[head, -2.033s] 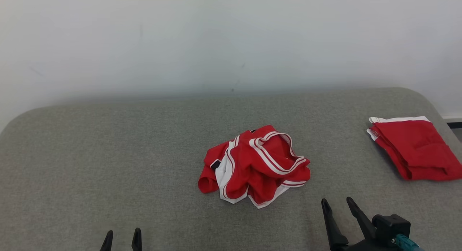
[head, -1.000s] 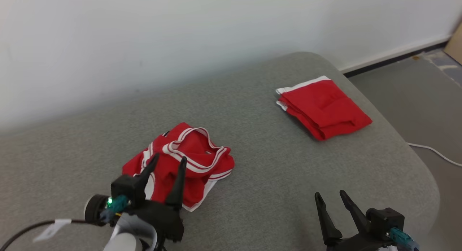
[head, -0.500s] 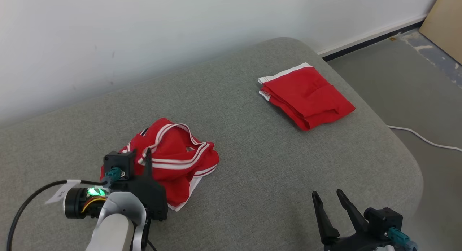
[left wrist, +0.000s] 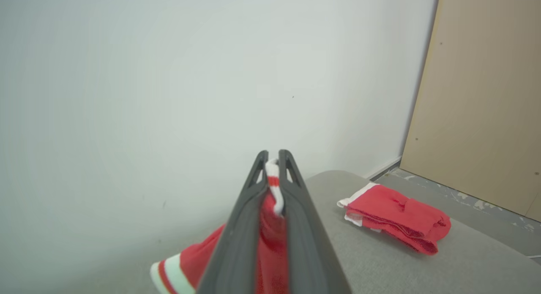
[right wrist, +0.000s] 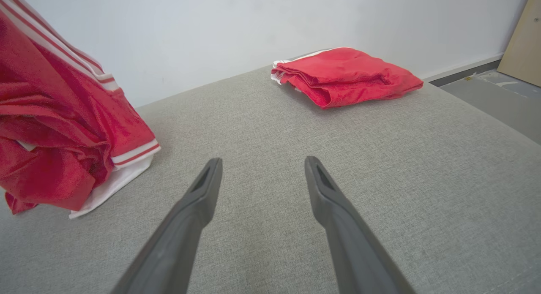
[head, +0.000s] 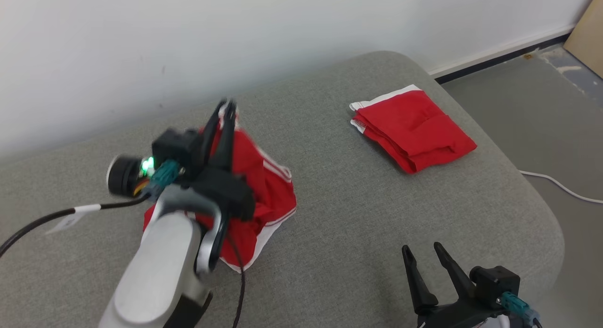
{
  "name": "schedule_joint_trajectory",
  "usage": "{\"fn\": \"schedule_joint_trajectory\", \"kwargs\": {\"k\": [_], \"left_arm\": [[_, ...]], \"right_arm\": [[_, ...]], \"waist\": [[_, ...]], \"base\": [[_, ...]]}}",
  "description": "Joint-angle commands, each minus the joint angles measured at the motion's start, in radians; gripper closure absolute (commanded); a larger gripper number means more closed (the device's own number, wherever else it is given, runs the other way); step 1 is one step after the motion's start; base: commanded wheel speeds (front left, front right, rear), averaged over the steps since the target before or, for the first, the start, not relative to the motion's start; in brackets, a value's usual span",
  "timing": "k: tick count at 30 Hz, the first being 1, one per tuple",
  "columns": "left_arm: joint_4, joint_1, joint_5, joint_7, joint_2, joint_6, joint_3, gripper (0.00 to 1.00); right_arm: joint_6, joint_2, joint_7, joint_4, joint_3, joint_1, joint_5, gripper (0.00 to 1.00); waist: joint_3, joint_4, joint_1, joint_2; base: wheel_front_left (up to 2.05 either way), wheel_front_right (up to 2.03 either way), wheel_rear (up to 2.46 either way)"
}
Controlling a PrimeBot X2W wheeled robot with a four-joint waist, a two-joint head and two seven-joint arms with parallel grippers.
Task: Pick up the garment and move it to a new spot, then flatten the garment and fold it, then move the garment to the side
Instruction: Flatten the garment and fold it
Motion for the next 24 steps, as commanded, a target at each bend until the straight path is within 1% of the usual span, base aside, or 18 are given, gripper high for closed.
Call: {"fn": "schedule_joint_trajectory", "kwargs": {"k": [1, 6, 8, 11, 14, 18, 21, 24], "left_arm": [[-0.016, -0.038, 0.016, -0.016, -0.008, -0.006, -0.008, 1.0], [-0.074, -0.179, 0.022, -0.059, -0.032, -0.029, -0.058, 1.0], [-0.112, -0.253, 0.002, -0.077, -0.043, -0.028, -0.074, 1.0], [-0.155, -0.303, -0.032, -0.094, -0.047, -0.019, -0.074, 1.0], [-0.2, -0.314, -0.08, -0.109, -0.048, 0.009, -0.064, 1.0], [-0.209, -0.226, -0.131, -0.094, -0.045, 0.049, -0.045, 1.0], [-0.184, -0.105, -0.175, -0.092, -0.018, 0.077, 0.002, 1.0], [-0.129, 0.056, -0.219, -0.106, 0.017, 0.097, 0.055, 1.0]], "right_arm": [[-0.002, 0.0, -0.002, 0.005, 0.003, -0.004, 0.007, 0.0], [-0.002, 0.0, -0.002, 0.014, 0.019, -0.005, 0.012, 0.0], [-0.002, 0.0, -0.004, 0.019, 0.025, -0.006, 0.014, 0.0], [-0.002, 0.0, -0.008, 0.024, 0.023, -0.002, 0.016, 0.0], [-0.002, 0.0, -0.009, 0.025, 0.019, 0.006, 0.013, 0.0], [-0.002, 0.0, -0.009, 0.023, 0.013, 0.009, 0.008, 0.0], [-0.002, 0.0, -0.005, 0.021, 0.019, 0.009, 0.004, 0.0], [-0.002, 0.0, 0.001, 0.015, 0.023, 0.012, 0.003, 0.0]], "waist": [[-0.003, 0.001, -0.0001, -0.0001], [-0.013, -0.002, -0.0001, -0.0001], [-0.018, -0.005, -0.0001, -0.0001], [-0.023, -0.001, -0.0001, -0.0001], [-0.028, 0.013, -0.0001, -0.0001], [-0.03, 0.053, -0.0001, -0.0001], [-0.03, 0.084, -0.0001, -0.0001], [-0.029, 0.113, -0.0001, -0.0001]], "base": [[0.0, 0.0, 0.0], [0.0, 0.0, 0.0], [0.0, 0.0, 0.0], [0.0, 0.0, 0.0], [0.0, 0.0, 0.0], [0.0, 0.0, 0.0], [0.0, 0.0, 0.0], [0.0, 0.0, 0.0]]}}
